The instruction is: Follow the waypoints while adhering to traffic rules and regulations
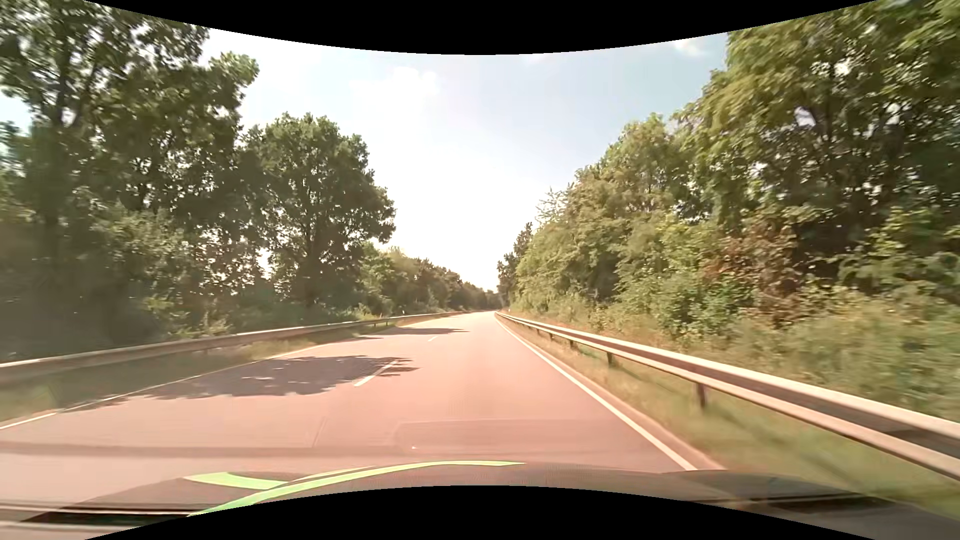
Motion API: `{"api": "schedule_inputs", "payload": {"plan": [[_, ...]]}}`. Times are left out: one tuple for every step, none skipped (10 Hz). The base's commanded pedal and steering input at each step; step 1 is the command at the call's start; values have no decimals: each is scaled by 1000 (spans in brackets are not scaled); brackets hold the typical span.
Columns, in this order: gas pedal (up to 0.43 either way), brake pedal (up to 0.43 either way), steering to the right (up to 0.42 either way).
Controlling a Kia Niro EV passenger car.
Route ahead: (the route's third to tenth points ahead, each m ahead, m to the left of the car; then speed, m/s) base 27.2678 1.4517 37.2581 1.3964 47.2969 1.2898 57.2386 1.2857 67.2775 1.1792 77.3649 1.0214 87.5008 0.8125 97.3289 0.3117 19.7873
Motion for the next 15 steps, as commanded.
{"api": "schedule_inputs", "payload": {"plan": [[197,0,0],[197,0,0],[197,0,0],[197,0,0],[197,0,0],[197,0,0],[209,0,0],[209,0,0],[209,0,0],[209,0,0],[209,0,0],[209,0,0],[209,0,0],[209,0,0],[209,0,0]]}}
